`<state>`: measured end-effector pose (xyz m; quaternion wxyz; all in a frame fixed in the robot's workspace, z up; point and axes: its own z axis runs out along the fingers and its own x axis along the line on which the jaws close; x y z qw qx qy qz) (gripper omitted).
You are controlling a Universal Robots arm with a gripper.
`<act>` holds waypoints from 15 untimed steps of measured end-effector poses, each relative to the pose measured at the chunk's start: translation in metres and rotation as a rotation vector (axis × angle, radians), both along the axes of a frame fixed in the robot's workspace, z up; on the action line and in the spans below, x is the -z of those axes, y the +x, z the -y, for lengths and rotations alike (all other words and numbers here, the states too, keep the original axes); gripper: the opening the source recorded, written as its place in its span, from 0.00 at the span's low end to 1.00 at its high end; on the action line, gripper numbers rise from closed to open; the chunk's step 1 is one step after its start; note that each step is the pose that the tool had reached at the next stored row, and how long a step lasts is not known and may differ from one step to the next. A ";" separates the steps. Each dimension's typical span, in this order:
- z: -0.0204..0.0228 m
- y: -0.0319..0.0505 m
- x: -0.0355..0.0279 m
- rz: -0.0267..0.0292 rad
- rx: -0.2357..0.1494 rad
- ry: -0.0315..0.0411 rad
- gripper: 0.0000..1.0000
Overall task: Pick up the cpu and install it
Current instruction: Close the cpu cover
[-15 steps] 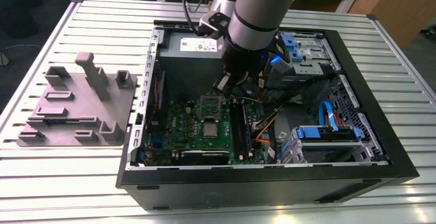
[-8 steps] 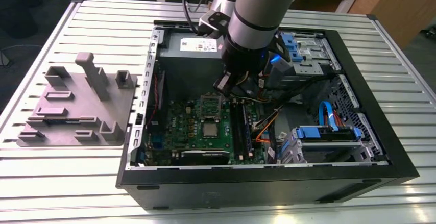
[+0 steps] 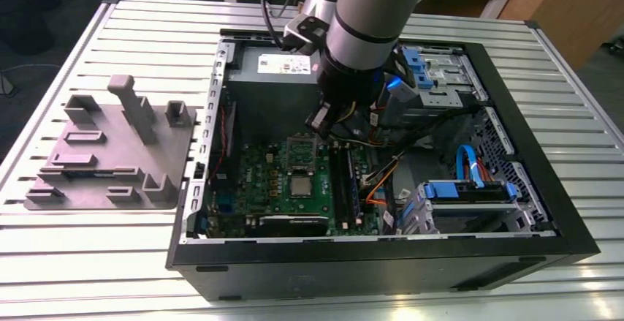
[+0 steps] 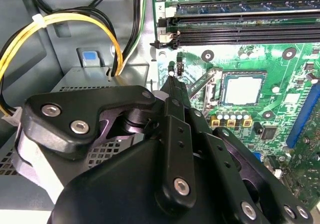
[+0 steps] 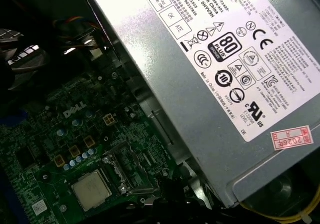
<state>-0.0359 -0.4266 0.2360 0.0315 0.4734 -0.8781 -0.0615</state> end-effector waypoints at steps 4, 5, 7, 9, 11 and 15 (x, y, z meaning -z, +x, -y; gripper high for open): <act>0.0000 -0.0004 -0.0010 -0.0001 -0.003 -0.0001 0.10; 0.0000 -0.0005 -0.0012 0.0000 -0.004 0.0000 0.10; 0.0000 -0.0006 -0.0017 0.0000 -0.006 0.0001 0.10; 0.0000 -0.0007 -0.0020 0.0000 -0.008 0.0000 0.10; 0.0000 -0.0007 -0.0024 0.0000 -0.010 0.0000 0.10; 0.0000 -0.0009 -0.0030 0.0000 -0.014 0.0000 0.10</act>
